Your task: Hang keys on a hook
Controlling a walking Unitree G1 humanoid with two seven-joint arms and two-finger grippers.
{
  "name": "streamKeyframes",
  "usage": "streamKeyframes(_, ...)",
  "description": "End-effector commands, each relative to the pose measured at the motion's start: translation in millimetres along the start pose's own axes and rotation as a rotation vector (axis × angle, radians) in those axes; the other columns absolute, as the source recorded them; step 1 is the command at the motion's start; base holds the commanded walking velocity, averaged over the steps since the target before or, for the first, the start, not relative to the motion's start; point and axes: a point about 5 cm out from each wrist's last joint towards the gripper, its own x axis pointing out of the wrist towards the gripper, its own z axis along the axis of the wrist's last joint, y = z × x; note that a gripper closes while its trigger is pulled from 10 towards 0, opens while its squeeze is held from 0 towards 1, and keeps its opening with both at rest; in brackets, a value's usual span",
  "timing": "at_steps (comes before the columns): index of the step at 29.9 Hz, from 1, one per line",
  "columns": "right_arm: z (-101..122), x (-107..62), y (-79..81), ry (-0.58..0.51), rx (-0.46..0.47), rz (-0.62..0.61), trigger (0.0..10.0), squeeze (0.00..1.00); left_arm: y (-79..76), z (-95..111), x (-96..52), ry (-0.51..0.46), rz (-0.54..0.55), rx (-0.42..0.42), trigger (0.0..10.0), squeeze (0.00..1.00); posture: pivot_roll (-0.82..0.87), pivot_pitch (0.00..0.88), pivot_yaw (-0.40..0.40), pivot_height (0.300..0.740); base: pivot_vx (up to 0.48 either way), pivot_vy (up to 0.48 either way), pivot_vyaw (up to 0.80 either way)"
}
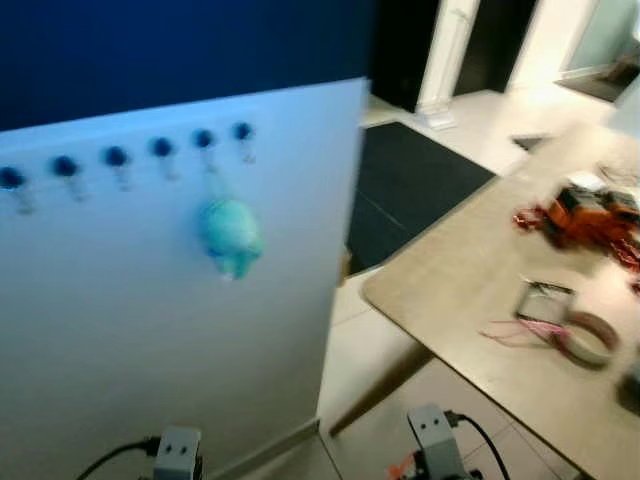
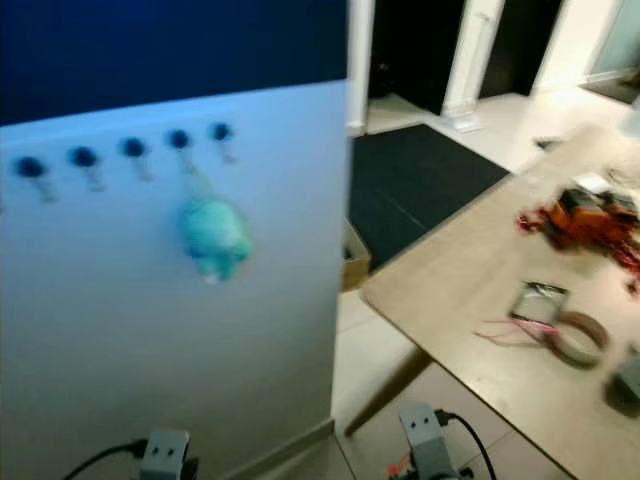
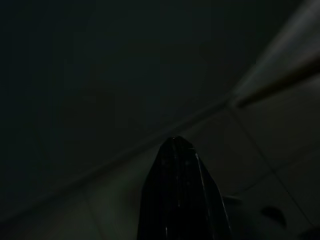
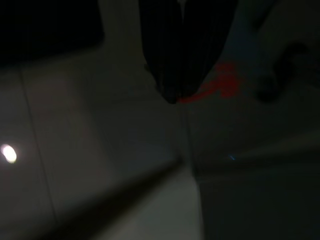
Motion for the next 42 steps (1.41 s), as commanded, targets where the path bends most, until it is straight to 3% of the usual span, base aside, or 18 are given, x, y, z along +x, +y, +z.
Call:
streamKeyframes(1,-9.9,-3.3,-1.8,0.036,-0.003,0.000,10.0,0.00,-2.9,-7.1,-2.8,0.032,-0.007,-0.007,10.0,0.00,0.07,0.062,-0.046,0.740,0.000,0.000,0.80)
streamKeyframes(14,-8.8,-2.8,-1.8,0.033,0.002,-0.006,10.0,0.00,1.3,-13.0,-1.7,0.108,0.019,-0.022,10.0,0.00,0.08,0.054,-0.043,0.740,0.000,0.000,0.80)
streamKeyframes(33,-8.7,-2.7,-0.4,0.030,0.022,-0.017,10.0,0.00,1.3,-8.1,2.0,0.100,-0.001,-0.003,10.0,0.00,0.07,0.052,-0.038,0.740,0.000,0.000,0.79)
streamKeyframes(42,-9.5,-3.6,-1.9,0.016,0.097,-0.031,10.0,0.00,-2.7,-6.1,3.4,0.089,-0.018,0.003,10.0,0.00,0.07,0.052,-0.036,0.740,0.000,0.000,0.05)
